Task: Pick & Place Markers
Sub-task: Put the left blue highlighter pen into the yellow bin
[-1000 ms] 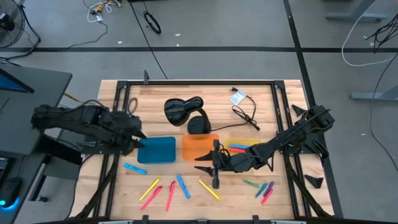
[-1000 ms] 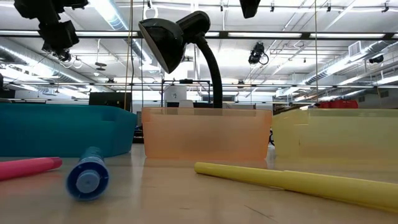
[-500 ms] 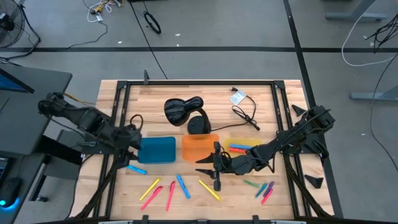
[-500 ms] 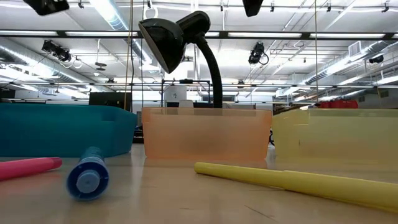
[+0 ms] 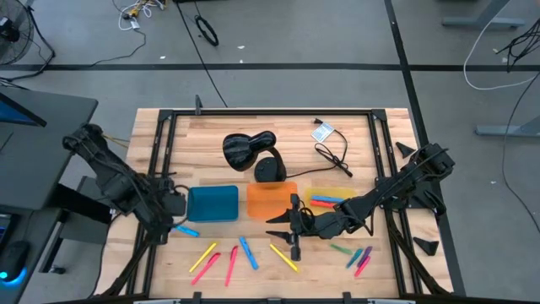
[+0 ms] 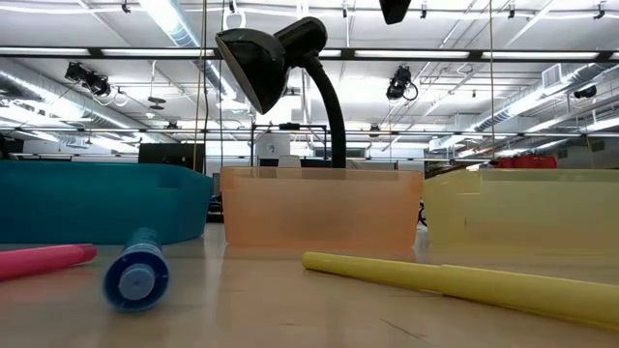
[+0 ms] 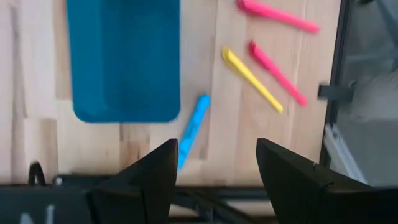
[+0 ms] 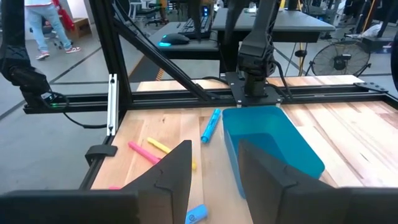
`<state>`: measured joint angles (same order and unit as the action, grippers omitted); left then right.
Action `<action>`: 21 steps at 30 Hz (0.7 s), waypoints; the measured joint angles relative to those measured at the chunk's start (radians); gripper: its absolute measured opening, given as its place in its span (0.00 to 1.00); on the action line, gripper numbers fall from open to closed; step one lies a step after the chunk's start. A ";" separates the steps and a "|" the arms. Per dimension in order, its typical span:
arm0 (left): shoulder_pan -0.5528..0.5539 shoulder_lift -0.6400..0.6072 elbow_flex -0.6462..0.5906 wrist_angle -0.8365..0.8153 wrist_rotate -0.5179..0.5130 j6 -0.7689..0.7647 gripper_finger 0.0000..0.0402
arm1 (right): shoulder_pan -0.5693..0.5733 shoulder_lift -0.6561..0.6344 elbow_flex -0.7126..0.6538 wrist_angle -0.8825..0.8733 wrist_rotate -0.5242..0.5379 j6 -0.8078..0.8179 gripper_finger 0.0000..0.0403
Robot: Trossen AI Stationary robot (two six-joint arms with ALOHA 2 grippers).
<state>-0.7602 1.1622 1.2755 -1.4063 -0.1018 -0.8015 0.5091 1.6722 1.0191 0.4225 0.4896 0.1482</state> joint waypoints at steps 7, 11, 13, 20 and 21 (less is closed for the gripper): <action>-0.066 0.066 0.000 -0.021 0.106 0.085 0.55 | 0.000 0.000 0.000 0.000 0.000 -0.007 0.32; -0.103 0.090 0.000 -0.020 0.117 0.105 0.55 | 0.000 0.000 0.000 0.000 0.000 -0.004 0.32; -0.111 0.097 0.000 -0.021 0.116 0.111 0.55 | 0.000 0.000 0.000 0.001 0.000 0.000 0.32; -0.136 0.096 0.000 -0.022 0.075 0.087 0.55 | 0.000 0.000 0.000 0.009 0.000 0.000 0.32; -0.142 0.096 -0.002 -0.019 0.057 0.082 0.55 | 0.000 0.000 0.000 0.009 0.000 0.000 0.32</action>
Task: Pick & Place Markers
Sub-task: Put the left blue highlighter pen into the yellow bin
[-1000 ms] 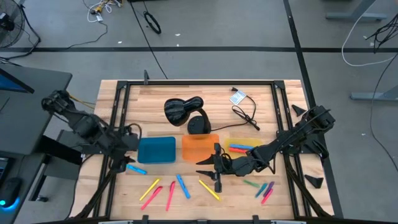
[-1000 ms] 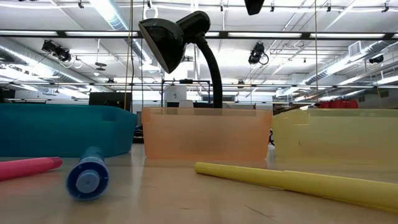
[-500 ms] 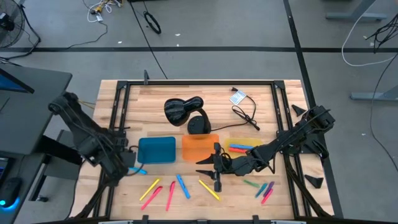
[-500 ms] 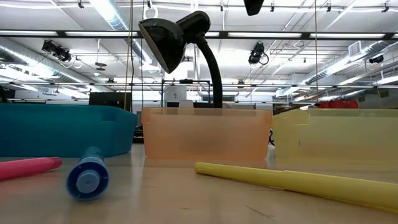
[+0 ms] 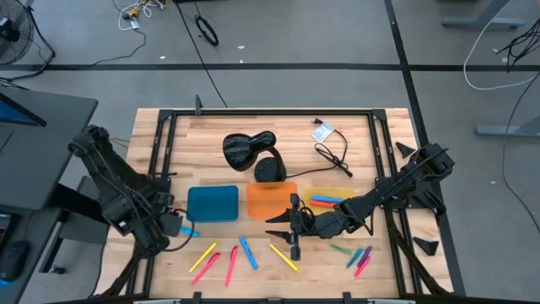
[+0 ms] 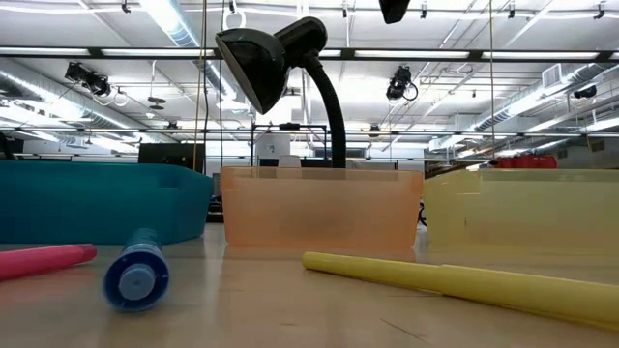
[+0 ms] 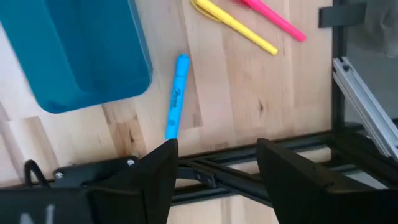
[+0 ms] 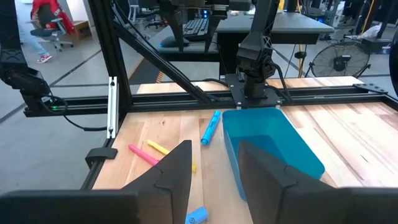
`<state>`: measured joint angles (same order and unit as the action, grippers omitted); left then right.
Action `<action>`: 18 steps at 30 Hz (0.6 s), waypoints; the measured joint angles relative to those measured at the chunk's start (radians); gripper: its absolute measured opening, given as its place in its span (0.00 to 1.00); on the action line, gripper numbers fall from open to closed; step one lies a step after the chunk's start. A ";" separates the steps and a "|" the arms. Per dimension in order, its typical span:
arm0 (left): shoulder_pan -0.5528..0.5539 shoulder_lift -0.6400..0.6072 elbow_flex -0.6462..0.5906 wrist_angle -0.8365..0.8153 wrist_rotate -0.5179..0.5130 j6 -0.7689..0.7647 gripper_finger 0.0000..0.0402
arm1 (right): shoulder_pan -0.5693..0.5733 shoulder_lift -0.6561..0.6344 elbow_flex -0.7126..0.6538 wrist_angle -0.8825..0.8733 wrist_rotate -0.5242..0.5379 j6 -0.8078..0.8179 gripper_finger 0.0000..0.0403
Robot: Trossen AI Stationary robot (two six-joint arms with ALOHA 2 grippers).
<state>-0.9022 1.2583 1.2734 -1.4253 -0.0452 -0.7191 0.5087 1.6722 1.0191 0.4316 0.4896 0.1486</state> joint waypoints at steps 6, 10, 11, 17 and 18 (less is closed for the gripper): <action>-0.029 -0.002 -0.072 -0.001 -0.074 -0.003 0.55 | 0.000 0.000 0.000 0.000 0.000 0.000 0.32; -0.029 -0.002 -0.162 0.010 -0.058 -0.010 0.55 | 0.000 0.000 0.000 0.000 0.000 0.000 0.32; -0.029 -0.002 -0.187 0.023 -0.051 -0.010 0.55 | 0.000 0.000 0.000 0.000 0.000 0.000 0.32; -0.029 -0.002 -0.345 0.130 -0.037 -0.002 0.55 | 0.000 0.000 0.000 -0.005 0.000 0.001 0.32; -0.029 -0.002 -0.368 0.146 -0.036 -0.002 0.55 | 0.000 0.000 0.000 -0.005 0.000 0.001 0.32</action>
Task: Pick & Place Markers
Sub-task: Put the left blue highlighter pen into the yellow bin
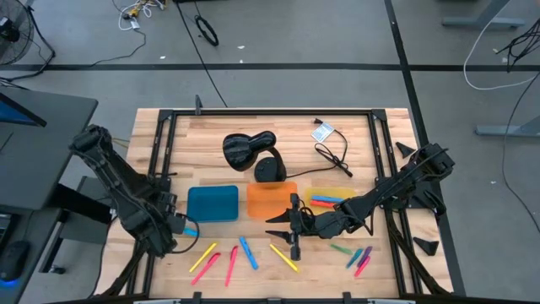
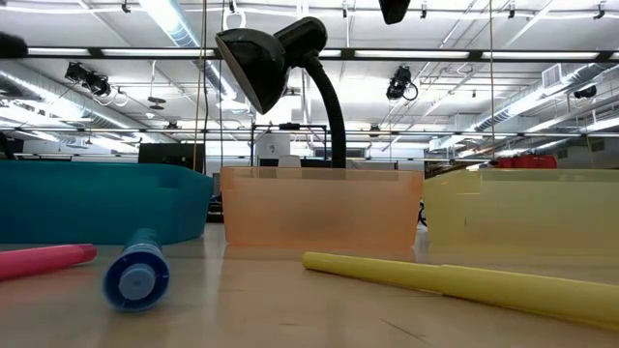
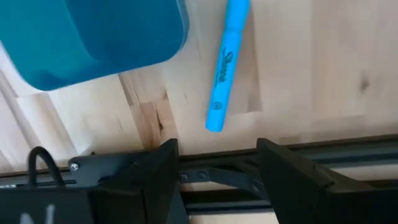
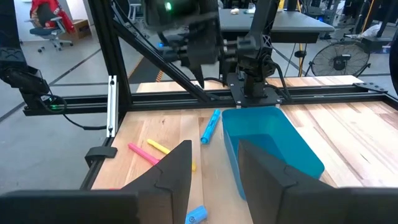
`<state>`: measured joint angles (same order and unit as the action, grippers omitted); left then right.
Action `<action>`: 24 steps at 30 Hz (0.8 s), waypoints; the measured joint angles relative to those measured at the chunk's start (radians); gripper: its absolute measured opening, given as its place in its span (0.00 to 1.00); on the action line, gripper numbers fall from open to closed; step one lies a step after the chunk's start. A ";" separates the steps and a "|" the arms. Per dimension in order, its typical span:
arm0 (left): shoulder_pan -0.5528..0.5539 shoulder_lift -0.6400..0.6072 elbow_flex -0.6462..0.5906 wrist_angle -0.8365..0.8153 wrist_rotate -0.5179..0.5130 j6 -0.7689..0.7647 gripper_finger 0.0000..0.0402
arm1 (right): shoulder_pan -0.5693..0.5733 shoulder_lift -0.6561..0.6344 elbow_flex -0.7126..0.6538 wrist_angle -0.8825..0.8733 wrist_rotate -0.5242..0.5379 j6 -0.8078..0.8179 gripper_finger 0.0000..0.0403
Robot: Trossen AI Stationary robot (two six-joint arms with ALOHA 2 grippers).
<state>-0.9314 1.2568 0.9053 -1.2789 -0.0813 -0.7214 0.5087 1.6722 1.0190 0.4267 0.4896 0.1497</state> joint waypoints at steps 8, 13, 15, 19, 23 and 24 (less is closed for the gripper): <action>0.001 0.000 -0.148 0.165 0.000 0.001 0.55 | 0.000 0.000 0.000 -0.002 0.000 0.025 0.32; 0.001 0.000 -0.216 0.278 0.000 0.004 0.55 | 0.000 0.000 0.000 -0.003 0.000 0.025 0.32; 0.001 0.000 -0.241 0.323 0.000 0.009 0.55 | 0.000 0.000 0.000 -0.003 0.000 0.025 0.32; 0.001 0.000 -0.291 0.401 0.000 0.011 0.55 | 0.000 0.000 0.000 -0.003 0.000 0.025 0.32; 0.001 0.000 -0.337 0.469 0.003 0.001 0.55 | 0.000 0.000 0.000 -0.003 0.000 0.025 0.32; 0.001 0.000 -0.346 0.478 0.003 -0.004 0.55 | 0.000 0.000 0.000 -0.003 0.000 0.025 0.32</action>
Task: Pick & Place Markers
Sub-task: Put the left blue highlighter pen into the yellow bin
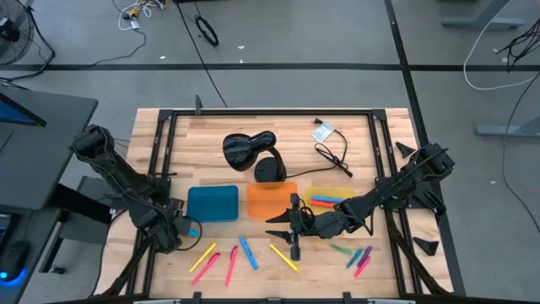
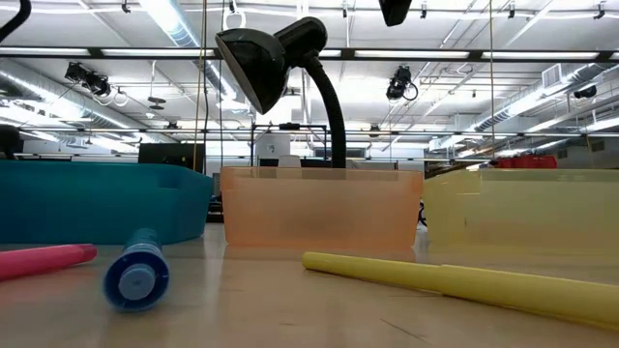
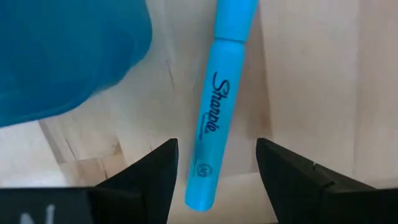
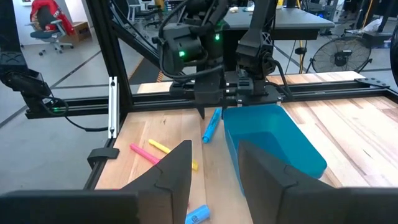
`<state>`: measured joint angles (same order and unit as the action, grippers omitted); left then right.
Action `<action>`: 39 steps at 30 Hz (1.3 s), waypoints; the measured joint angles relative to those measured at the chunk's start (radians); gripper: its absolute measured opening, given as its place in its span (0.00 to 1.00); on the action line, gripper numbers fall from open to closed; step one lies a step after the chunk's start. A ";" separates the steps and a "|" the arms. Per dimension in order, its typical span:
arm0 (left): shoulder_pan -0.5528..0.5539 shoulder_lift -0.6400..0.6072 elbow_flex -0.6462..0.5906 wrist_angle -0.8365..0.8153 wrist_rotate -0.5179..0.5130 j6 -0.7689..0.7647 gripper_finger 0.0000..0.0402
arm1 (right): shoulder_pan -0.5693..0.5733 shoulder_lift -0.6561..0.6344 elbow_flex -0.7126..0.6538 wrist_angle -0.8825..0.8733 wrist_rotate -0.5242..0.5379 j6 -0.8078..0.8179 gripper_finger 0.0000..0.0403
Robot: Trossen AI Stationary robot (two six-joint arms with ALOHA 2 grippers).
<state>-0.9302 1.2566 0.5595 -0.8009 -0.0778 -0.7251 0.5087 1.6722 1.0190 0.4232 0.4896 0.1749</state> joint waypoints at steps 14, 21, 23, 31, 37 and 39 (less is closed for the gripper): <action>0.003 -0.002 -0.057 0.069 0.033 -0.025 0.55 | 0.000 0.000 0.000 -0.036 0.000 0.035 0.32; 0.003 -0.002 -0.058 0.073 0.035 -0.028 0.55 | 0.000 0.000 0.000 -0.038 0.000 0.035 0.32; 0.003 -0.002 -0.058 0.074 0.035 -0.030 0.55 | 0.000 0.000 0.000 -0.037 0.000 0.035 0.32; 0.003 -0.001 -0.059 0.081 0.049 -0.031 0.43 | 0.000 0.000 0.000 -0.037 0.000 0.027 0.32; 0.003 -0.001 -0.059 0.091 0.065 -0.028 0.27 | 0.000 0.000 0.000 -0.036 0.000 0.026 0.32; 0.003 -0.001 -0.059 0.096 0.079 -0.026 0.22 | 0.000 0.000 0.000 -0.036 0.000 0.026 0.32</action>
<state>-0.9276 1.2557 0.5003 -0.7047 0.0016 -0.7515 0.5087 1.6722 1.0187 0.3870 0.4896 0.2009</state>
